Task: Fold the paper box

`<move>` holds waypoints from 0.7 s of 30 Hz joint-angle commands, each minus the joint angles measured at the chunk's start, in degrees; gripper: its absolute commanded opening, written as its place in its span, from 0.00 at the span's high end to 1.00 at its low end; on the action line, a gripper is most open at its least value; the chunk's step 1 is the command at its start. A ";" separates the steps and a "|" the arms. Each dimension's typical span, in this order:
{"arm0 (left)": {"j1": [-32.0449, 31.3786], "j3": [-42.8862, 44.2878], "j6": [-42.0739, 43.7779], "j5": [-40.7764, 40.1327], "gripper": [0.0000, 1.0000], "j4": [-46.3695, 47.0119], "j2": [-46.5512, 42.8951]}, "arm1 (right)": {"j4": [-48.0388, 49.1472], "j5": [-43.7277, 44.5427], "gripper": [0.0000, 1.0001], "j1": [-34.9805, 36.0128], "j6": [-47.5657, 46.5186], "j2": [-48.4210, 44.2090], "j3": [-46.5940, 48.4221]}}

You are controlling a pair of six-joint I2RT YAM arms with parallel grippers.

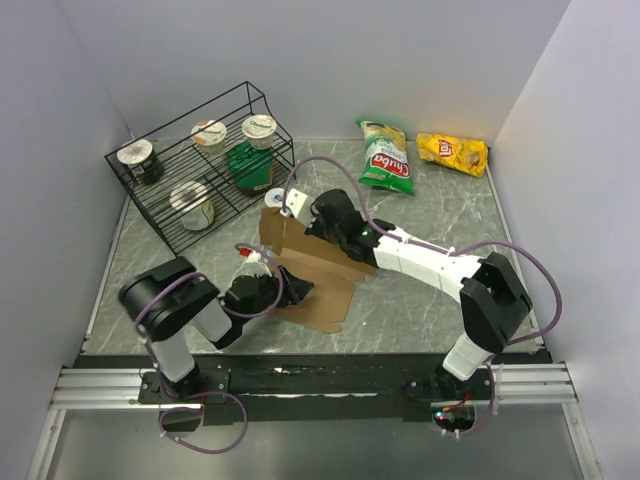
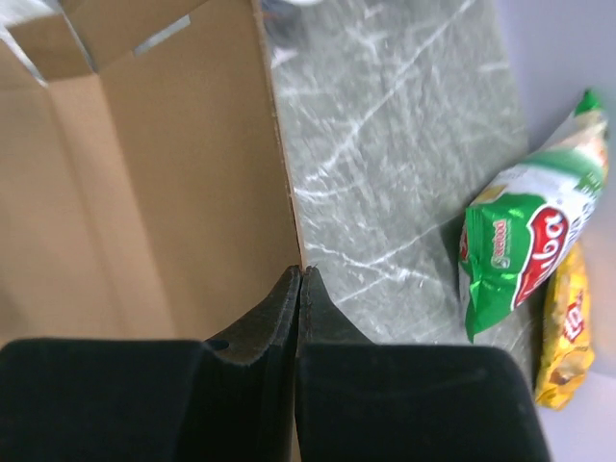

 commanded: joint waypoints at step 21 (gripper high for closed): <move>-5.53 1.28 -3.02 -1.19 0.18 4.40 5.36 | 0.64 3.17 1.00 8.18 11.59 -4.66 -12.59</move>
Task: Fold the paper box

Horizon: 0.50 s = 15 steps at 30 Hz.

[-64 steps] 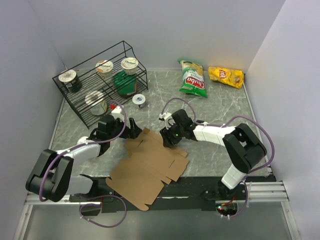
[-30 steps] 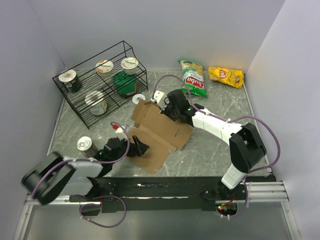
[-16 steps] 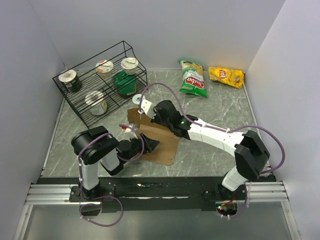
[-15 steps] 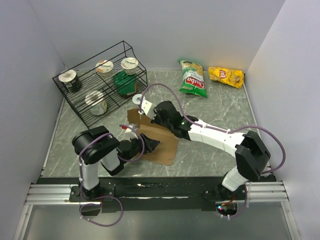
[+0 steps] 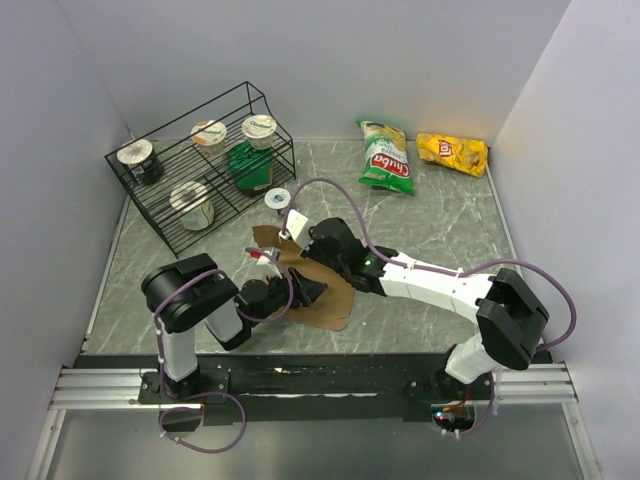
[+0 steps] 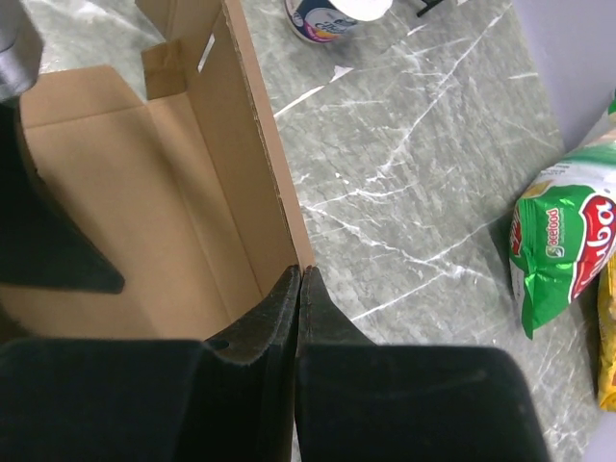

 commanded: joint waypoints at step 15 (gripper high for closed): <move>6.32 -3.25 17.07 0.60 0.07 -45.60 -45.80 | -5.32 -0.49 1.00 -1.31 0.14 3.39 -0.94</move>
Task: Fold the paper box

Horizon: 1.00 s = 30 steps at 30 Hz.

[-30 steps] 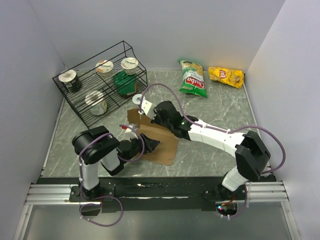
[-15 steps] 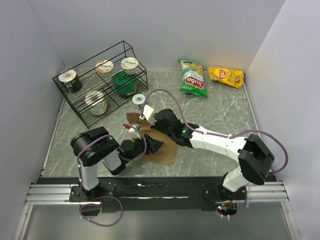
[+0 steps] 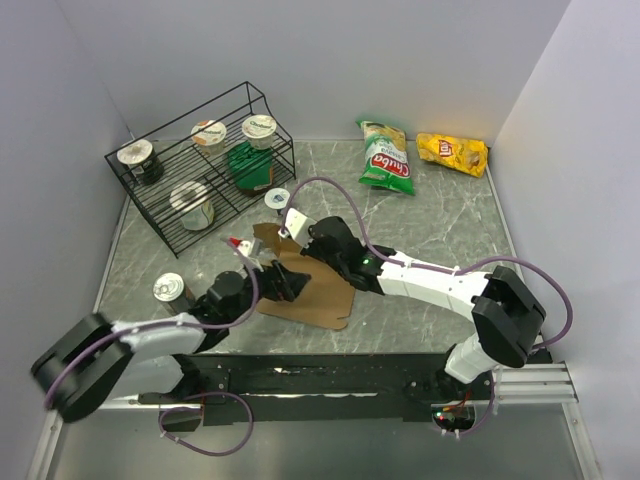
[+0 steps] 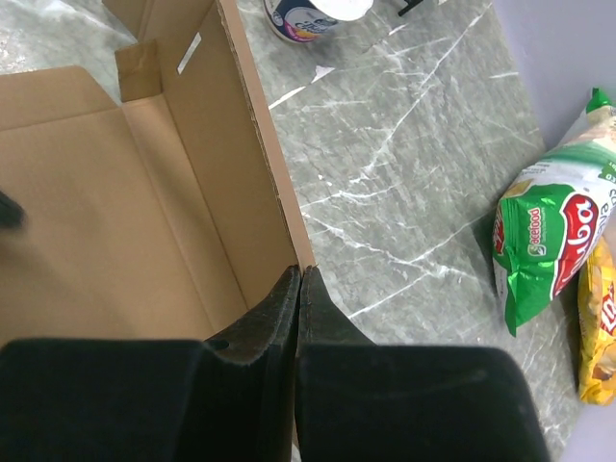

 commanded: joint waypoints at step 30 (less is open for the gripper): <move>16.69 31.26 1.54 6.83 0.17 -40.19 3.04 | -5.67 -3.06 1.00 -0.88 1.53 0.94 -2.96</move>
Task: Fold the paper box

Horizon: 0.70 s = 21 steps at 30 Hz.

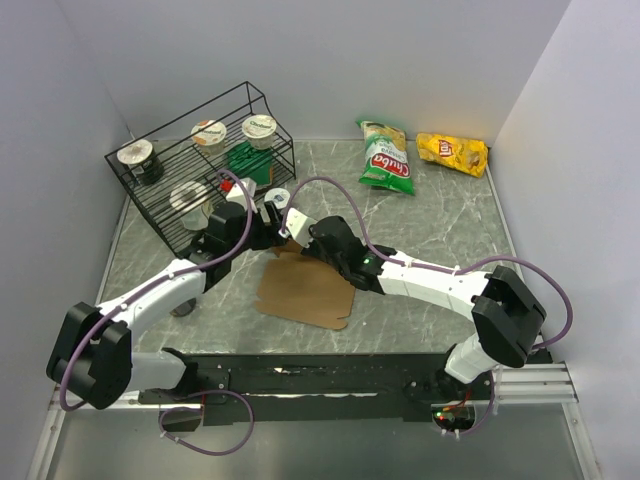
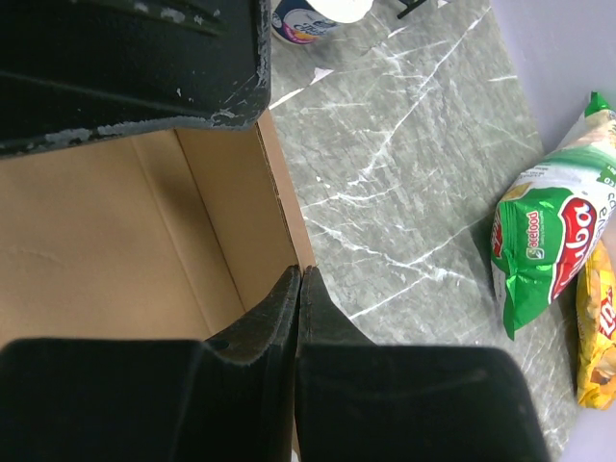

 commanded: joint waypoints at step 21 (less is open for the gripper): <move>6.67 -4.42 -5.65 6.09 0.21 7.22 -4.01 | -3.21 1.63 1.00 0.75 0.35 0.85 -5.11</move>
